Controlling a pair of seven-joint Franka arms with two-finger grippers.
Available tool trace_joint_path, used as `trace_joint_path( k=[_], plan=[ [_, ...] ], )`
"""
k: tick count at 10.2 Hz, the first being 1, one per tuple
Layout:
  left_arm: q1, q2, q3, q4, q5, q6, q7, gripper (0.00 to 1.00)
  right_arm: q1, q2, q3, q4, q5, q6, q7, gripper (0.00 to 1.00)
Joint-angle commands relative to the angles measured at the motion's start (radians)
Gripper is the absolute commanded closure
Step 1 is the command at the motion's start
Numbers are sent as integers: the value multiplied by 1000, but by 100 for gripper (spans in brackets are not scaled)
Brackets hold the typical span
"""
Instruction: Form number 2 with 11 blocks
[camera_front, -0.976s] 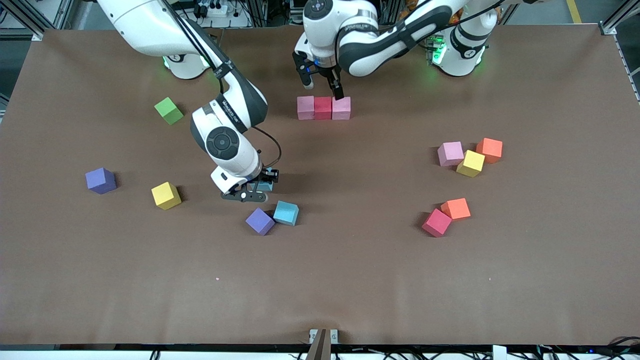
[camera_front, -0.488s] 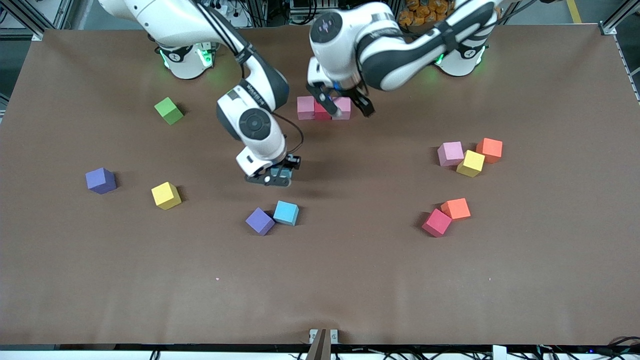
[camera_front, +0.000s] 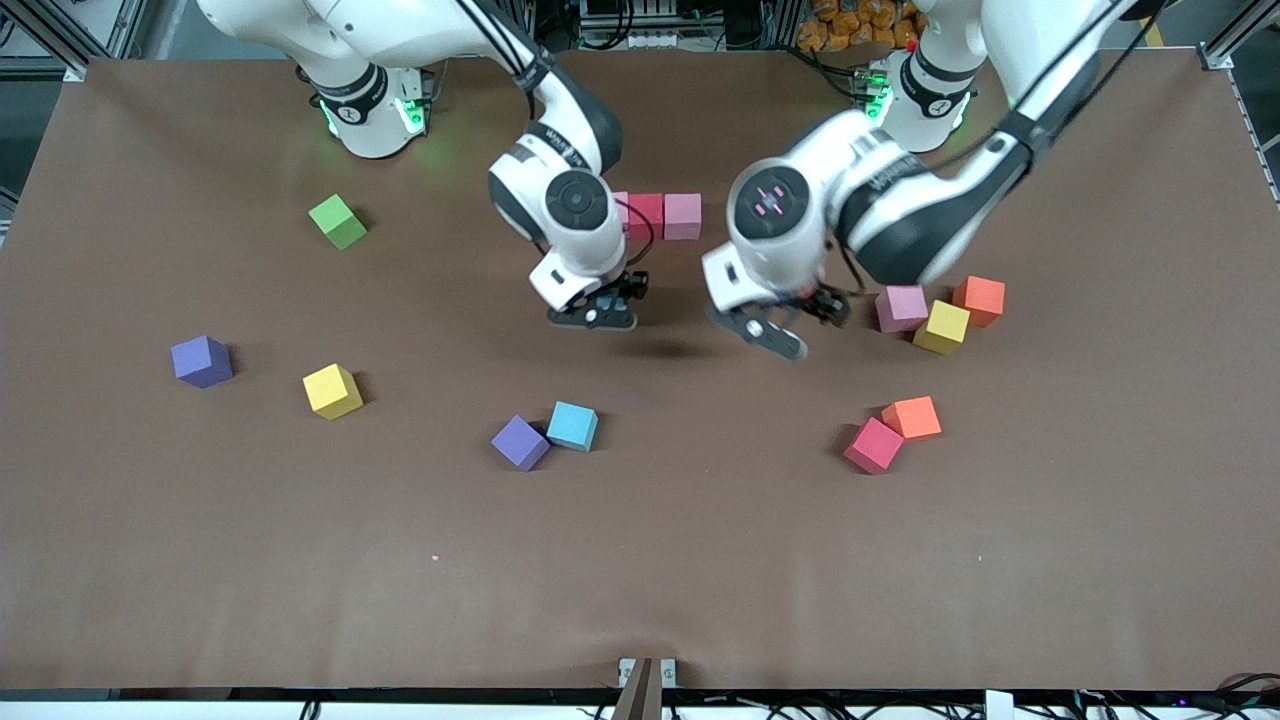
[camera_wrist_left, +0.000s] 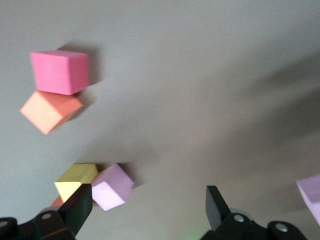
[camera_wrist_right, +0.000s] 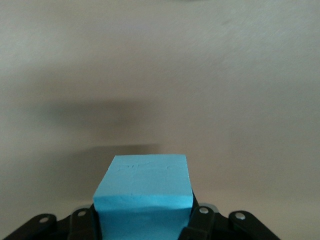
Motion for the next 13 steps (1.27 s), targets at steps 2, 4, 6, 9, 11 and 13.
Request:
trace_joint_path(
  k=[2, 4, 6, 9, 11, 13],
  plan=[
    [-21, 7, 135, 66, -18, -22, 141, 0, 72, 17, -1, 17, 71, 65, 88, 94],
    [-17, 51, 160, 124, -23, -5, 275, 0, 131, 79, -1, 83, 100, 100, 111, 94],
    [14, 77, 175, 126, -29, 73, 306, 0, 171, 138, -6, 140, 84, 92, 163, 94],
    [28, 107, 232, 127, -24, 150, 328, 0, 200, 172, -11, 140, 13, 91, 163, 93],
    [26, 120, 284, 127, -24, 220, 437, 0, 201, 178, -11, 140, -33, 77, 162, 93],
    [25, 153, 295, 127, -27, 264, 456, 0, 218, 192, -9, 140, -39, 77, 163, 93]
  ],
)
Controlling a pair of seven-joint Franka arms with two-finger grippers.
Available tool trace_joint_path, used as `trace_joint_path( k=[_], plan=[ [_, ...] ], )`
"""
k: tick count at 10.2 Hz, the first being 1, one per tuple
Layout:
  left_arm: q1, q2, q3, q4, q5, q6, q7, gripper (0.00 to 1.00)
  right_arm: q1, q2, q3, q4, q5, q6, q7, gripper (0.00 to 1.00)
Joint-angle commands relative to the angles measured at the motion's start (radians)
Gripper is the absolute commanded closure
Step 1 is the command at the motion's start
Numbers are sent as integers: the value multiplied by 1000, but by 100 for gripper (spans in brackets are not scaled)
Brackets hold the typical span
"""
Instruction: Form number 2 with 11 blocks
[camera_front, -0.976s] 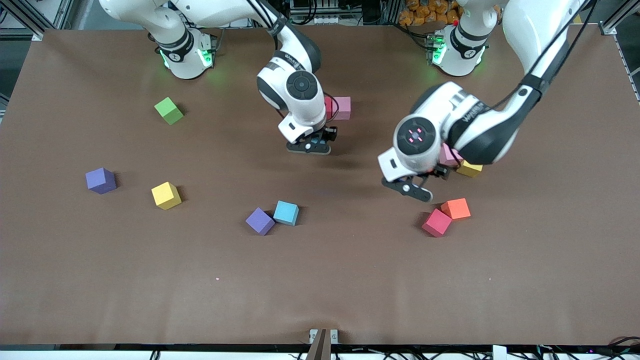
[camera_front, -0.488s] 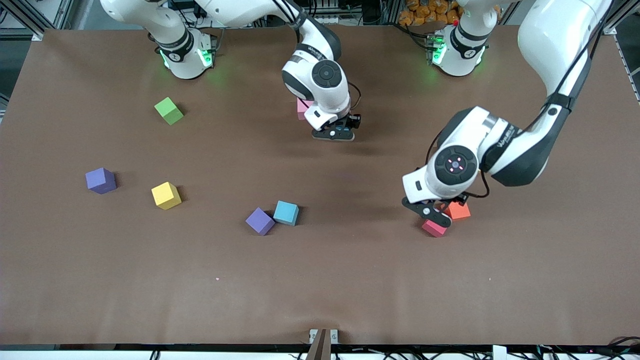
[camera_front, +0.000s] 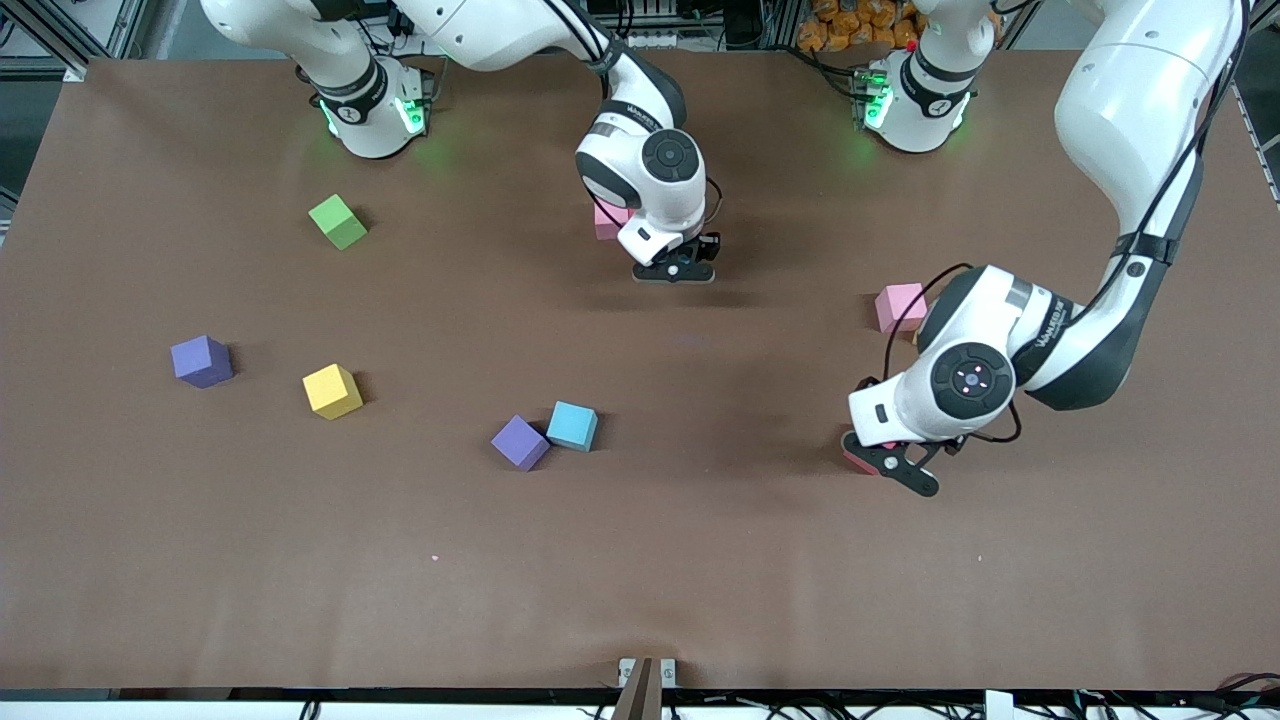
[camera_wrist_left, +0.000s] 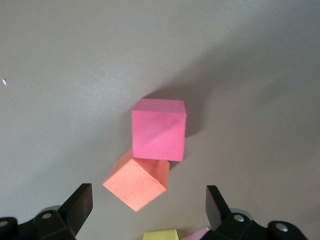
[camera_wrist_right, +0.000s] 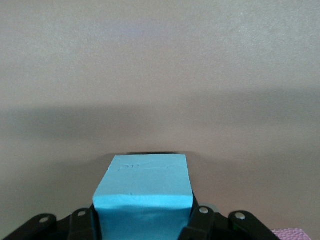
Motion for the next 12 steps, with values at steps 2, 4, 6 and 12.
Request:
trace_joint_path(
  k=[2, 4, 6, 12],
  plan=[
    [-7, 61, 5, 14, -16, 53, 29, 0, 38, 31, -9, 26, -20, -14, 16, 92],
    [-7, 91, 8, 12, -14, 90, 23, 0, 41, 33, -9, 24, -32, -14, 18, 90],
    [-14, 96, 40, 12, -16, 102, 18, 0, 41, 33, -9, 24, -32, -12, 19, 90],
    [-21, 125, 48, 9, -9, 141, 7, 0, 52, 33, -9, 26, -32, -14, 41, 89]
  ],
)
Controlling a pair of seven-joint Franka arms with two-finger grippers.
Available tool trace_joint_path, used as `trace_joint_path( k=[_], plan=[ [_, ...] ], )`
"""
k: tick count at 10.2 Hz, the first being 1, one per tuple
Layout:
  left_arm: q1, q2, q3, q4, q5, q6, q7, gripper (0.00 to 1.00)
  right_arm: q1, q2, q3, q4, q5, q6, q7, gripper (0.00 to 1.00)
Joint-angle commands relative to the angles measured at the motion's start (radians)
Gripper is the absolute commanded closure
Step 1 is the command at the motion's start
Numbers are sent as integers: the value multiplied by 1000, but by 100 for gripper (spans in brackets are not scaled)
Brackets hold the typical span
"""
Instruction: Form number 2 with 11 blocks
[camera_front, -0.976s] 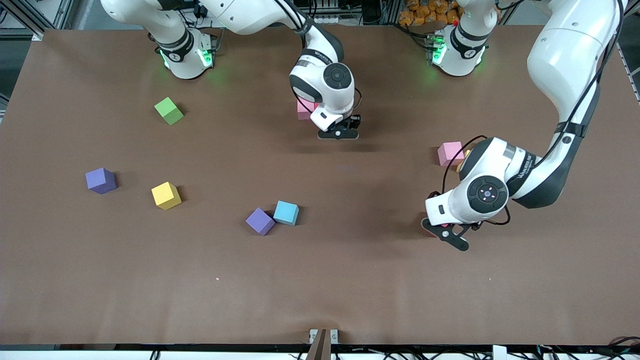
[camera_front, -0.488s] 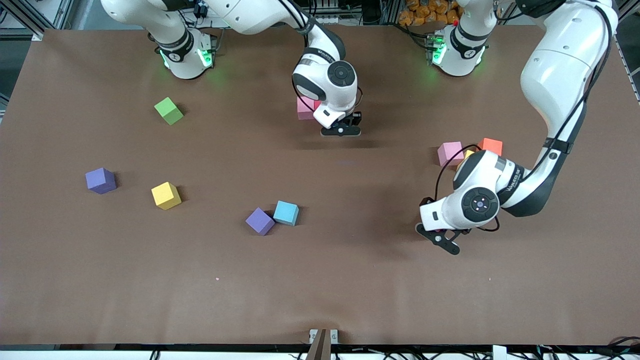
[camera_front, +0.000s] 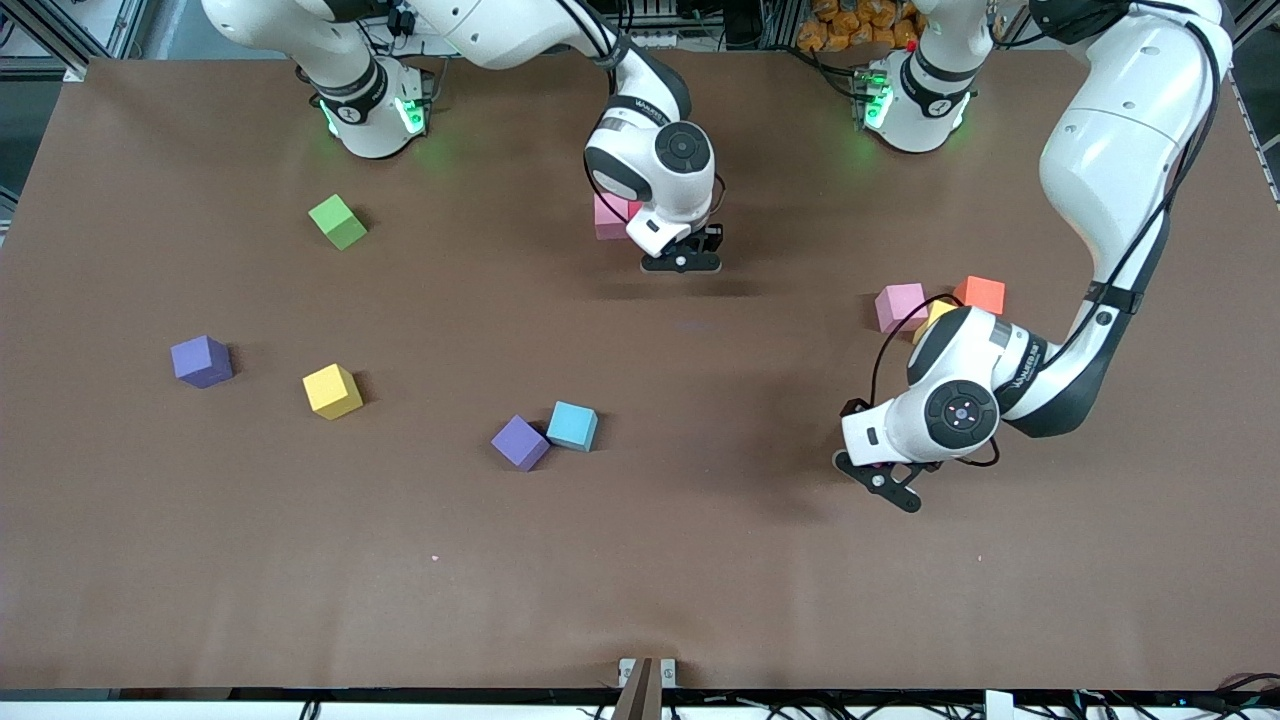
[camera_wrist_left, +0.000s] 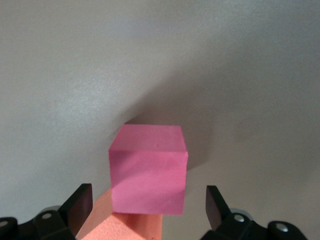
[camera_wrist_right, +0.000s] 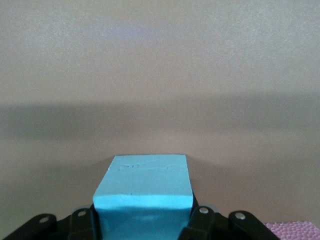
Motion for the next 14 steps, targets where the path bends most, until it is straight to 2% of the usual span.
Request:
trace_joint_path(
  k=[1, 3, 5, 6, 7, 9, 11, 12, 14],
  plan=[
    [-9, 16, 18, 9, -9, 26, 3, 0, 20, 14, -7, 22, -14, -11, 27, 89],
    [-11, 18, 37, 8, -8, 46, 5, 0, 20, 14, -7, 22, -13, -12, 30, 88],
    [-12, 31, 38, 8, -8, 55, 6, 0, 25, 14, -7, 21, -14, -12, 43, 82],
    [-12, 36, 37, 8, -9, 57, 6, 9, 25, 14, -7, 21, -14, -12, 43, 52],
    [-12, 36, 37, 8, -9, 57, 5, 17, 31, 14, -9, 19, -16, -12, 43, 1],
    [-18, 39, 38, 8, -9, 60, 5, 26, 34, 7, -12, 19, -17, -12, 43, 0],
    [-27, 39, 38, 8, -9, 69, 2, 45, 25, -11, -15, 22, -22, -15, 40, 0],
    [-26, 36, 38, 8, -15, 69, -6, 51, 20, -32, -23, 25, -23, -36, 40, 0],
    [-26, 24, 37, 12, -17, 68, -67, 54, -3, -97, -49, 27, -22, -111, 38, 0]
  ],
)
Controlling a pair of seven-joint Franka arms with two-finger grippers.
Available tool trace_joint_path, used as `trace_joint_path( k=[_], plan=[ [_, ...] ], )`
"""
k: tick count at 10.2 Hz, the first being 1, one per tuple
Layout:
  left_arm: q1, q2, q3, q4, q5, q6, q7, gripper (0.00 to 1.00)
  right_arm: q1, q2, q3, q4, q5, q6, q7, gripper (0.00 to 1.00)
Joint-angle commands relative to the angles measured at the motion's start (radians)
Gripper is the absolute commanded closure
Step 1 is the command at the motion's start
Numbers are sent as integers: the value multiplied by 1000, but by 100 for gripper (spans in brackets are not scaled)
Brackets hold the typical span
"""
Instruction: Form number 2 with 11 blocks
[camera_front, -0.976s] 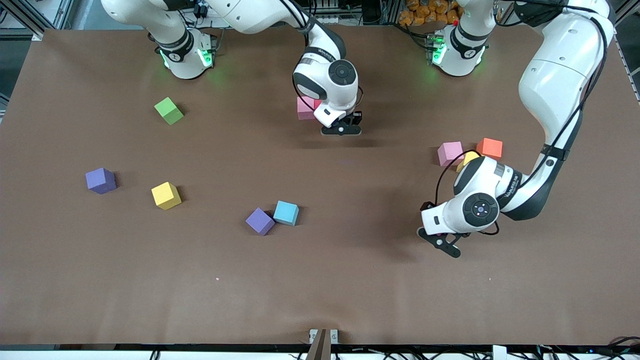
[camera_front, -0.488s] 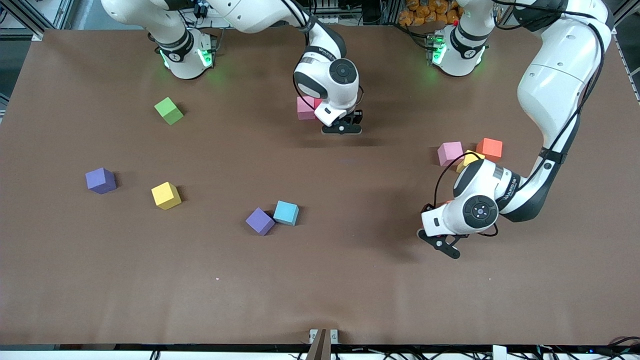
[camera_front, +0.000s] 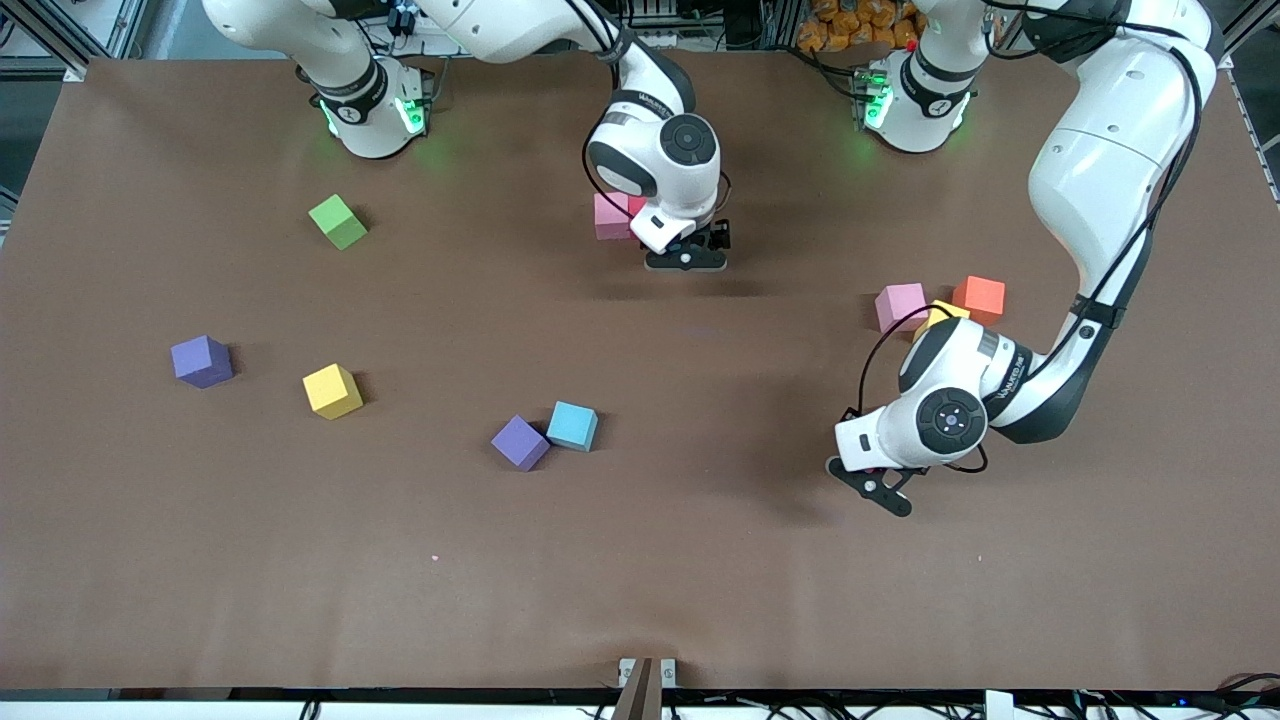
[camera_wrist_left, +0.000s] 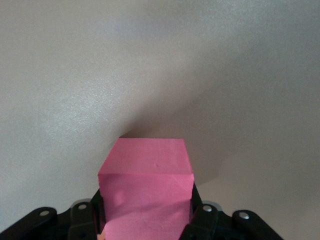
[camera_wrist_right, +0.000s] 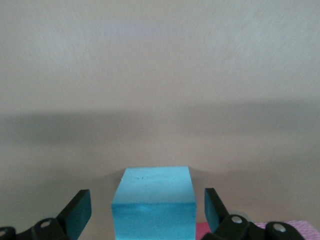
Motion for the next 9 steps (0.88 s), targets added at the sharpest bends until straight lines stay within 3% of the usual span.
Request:
trace_joint_path(
  k=[1, 4, 6, 9],
  plan=[
    [-9, -23, 3, 8, -17, 4, -76, 54, -51, -92, -14, -12, -15, -87, 16, 0],
    [-1, -49, -49, 5, -44, -37, -162, 54, -196, -106, -14, -4, -15, -86, 13, 0],
    [2, -63, -114, 5, -77, -79, -355, 54, -272, -65, -14, 52, -15, -80, -36, 0],
    [-65, -63, -154, -15, -77, -133, -700, 54, -393, -28, -16, 94, -20, -80, -206, 0]
  ],
)
